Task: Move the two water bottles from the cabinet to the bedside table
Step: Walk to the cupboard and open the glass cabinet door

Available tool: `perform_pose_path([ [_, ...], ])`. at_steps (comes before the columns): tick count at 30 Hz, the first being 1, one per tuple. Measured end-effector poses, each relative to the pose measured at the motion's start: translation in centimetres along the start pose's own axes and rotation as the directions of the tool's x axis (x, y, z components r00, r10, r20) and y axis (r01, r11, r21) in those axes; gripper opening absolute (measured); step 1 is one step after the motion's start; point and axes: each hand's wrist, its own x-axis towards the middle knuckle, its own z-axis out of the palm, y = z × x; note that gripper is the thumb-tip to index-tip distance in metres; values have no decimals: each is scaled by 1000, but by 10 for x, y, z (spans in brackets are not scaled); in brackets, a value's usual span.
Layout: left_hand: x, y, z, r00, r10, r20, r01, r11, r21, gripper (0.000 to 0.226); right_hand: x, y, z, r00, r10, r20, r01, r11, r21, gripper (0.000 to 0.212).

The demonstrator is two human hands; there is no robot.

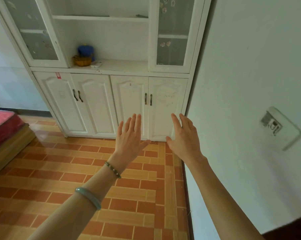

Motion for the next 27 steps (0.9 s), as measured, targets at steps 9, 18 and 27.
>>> perform_pose_path([
  [9, 114, -20, 57, 1000, 8, 4, -8, 1000, -8, 93, 107, 31, 52, 999, 31, 15, -30, 999, -14, 75],
  [18, 280, -75, 103, 998, 54, -16, -54, 999, 2, 94, 268, 38, 106, 999, 47, -3, -47, 998, -40, 74],
  [27, 406, -116, 134, 994, 102, -42, -102, 995, 13, 93, 384, 48, 137, 995, 80, -55, -83, 995, -61, 74],
])
